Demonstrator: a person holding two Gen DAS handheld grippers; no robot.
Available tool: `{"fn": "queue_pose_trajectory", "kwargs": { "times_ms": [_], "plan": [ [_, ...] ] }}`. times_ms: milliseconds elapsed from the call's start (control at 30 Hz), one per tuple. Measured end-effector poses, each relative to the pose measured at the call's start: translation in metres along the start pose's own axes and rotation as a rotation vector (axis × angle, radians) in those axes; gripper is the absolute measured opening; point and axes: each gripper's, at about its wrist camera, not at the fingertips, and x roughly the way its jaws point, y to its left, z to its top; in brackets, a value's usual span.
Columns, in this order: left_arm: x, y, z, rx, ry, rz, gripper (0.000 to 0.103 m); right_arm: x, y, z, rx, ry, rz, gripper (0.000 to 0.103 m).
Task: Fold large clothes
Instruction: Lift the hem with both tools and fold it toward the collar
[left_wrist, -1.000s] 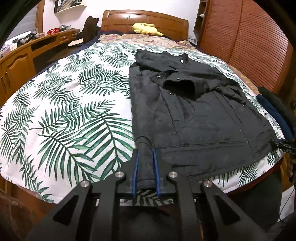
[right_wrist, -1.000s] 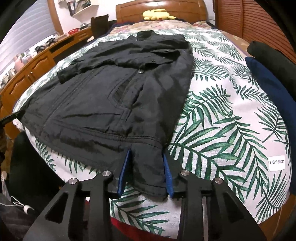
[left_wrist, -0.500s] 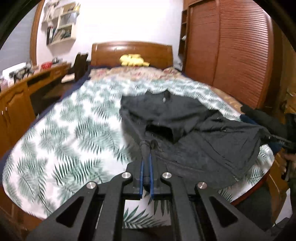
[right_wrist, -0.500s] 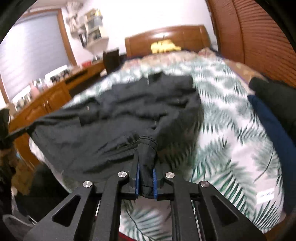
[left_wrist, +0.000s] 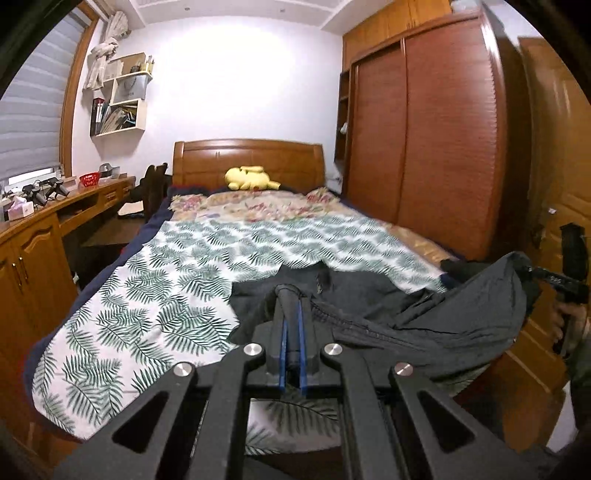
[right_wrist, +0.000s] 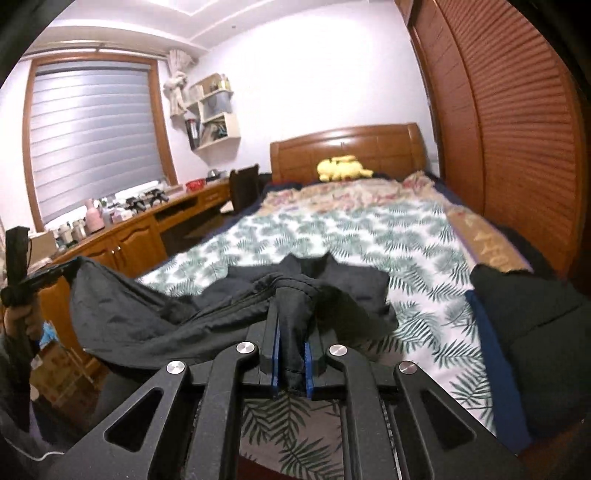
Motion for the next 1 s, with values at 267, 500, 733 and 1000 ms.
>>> {"fn": "queue_pose_trajectory", "kwargs": {
  "times_ms": [267, 500, 733, 1000],
  "plan": [
    [-0.041, -0.004, -0.004, -0.016, -0.037, -0.013, 0.002, -0.064, 0.008, -0.003, -0.002, -0.040, -0.001, 0.007],
    [-0.004, -0.004, 0.002, -0.006, 0.004, 0.032, 0.002, -0.046, 0.000, -0.006, -0.002, 0.003, -0.030, 0.007],
    [0.054, 0.004, 0.012, 0.009, 0.034, 0.061, 0.002, 0.010, -0.012, 0.001, -0.064, 0.041, -0.046, 0.007],
    [0.136, 0.013, 0.026, 0.031, 0.029, 0.104, 0.002, 0.095, -0.043, 0.005, -0.080, 0.060, -0.079, 0.008]
  ]
}}
